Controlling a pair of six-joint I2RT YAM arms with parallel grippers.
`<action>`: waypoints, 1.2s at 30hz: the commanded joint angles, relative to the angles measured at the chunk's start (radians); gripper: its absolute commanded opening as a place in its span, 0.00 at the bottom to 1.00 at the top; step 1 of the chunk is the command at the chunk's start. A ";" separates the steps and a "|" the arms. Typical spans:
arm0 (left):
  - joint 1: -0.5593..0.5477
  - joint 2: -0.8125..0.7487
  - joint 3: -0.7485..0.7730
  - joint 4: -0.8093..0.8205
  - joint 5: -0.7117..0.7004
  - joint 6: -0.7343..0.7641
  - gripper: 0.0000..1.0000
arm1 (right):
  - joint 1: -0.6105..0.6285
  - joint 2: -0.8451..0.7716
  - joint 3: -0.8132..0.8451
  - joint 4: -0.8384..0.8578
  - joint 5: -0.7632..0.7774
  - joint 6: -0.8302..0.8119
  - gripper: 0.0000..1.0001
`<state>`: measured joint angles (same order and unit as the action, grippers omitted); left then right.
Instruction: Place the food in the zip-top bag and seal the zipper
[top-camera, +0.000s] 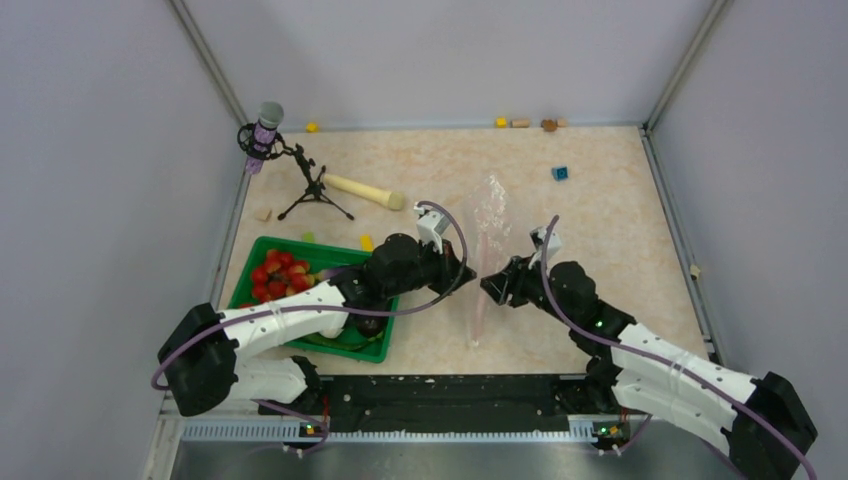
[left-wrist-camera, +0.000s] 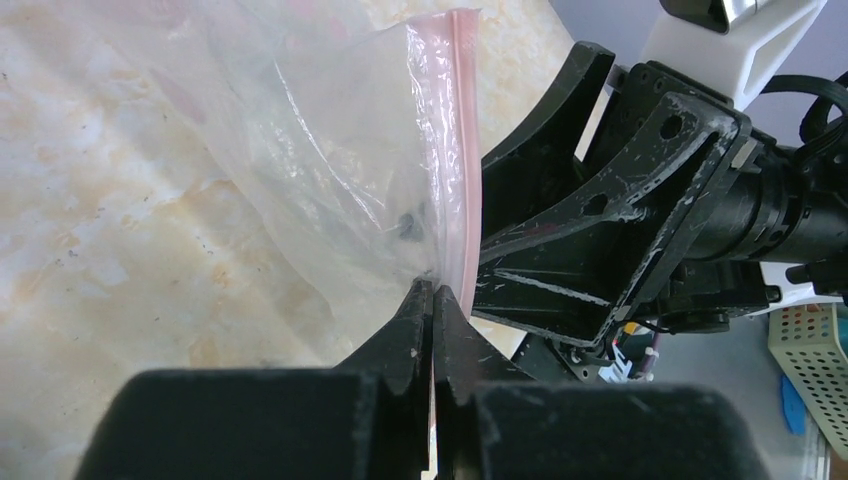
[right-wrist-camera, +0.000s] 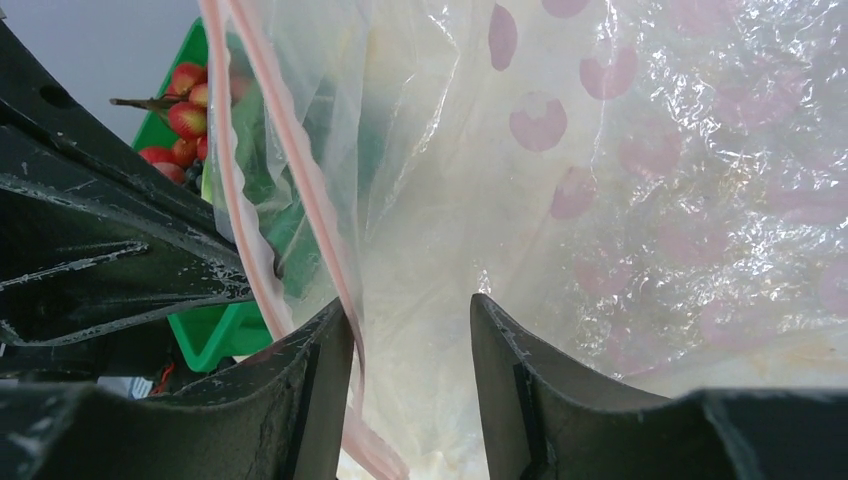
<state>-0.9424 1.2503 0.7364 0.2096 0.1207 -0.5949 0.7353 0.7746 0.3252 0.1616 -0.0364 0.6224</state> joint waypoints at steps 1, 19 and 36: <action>-0.002 0.004 0.008 0.066 -0.012 -0.028 0.00 | 0.047 0.037 0.030 0.092 0.066 0.015 0.45; -0.002 -0.032 0.044 -0.088 -0.160 -0.010 0.00 | 0.072 -0.145 0.139 -0.208 0.232 -0.078 0.00; -0.033 0.019 0.102 -0.047 -0.074 -0.006 0.97 | 0.073 -0.004 0.372 -0.433 0.220 -0.070 0.00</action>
<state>-0.9623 1.2503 0.7910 0.1131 0.0772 -0.6071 0.7971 0.7540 0.6125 -0.2424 0.1680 0.5507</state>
